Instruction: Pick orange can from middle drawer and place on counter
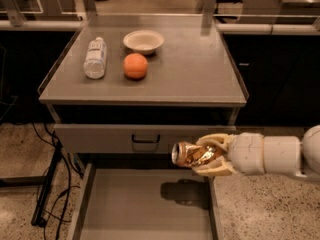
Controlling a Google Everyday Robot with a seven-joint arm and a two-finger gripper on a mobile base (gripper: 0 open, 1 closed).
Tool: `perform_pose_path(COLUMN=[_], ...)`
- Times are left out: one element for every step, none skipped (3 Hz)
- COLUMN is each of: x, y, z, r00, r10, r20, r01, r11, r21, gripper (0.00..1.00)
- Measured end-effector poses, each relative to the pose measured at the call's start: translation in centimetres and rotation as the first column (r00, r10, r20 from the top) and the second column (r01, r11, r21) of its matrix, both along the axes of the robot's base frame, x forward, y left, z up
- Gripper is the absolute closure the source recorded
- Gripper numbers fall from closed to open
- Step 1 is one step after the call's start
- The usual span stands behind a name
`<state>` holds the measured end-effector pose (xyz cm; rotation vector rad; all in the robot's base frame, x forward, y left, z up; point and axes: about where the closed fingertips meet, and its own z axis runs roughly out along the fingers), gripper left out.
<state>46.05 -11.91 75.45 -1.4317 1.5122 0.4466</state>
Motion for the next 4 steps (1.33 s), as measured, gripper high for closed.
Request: perform_pose_path(x=[-0.1, -0.1, 2.6, 7.1], y=[-1.2, -1.0, 0.0, 0.8], z=[9.2, 9.2, 10.1, 11.2], r00=[0.9923, 0.9921, 0.9903, 0.9891], r10=[-0.008, -0.002, 0.023, 0.047], r20=[0.124, 0.126, 0.137, 0.14], r01=[0.011, 0.005, -0.018, -0.04], r11=[1.0, 1.0, 0.999, 0.998], r21=[-0.022, -0.025, -0.038, -0.049], gripper=[1.0, 1.0, 1.0, 1.0])
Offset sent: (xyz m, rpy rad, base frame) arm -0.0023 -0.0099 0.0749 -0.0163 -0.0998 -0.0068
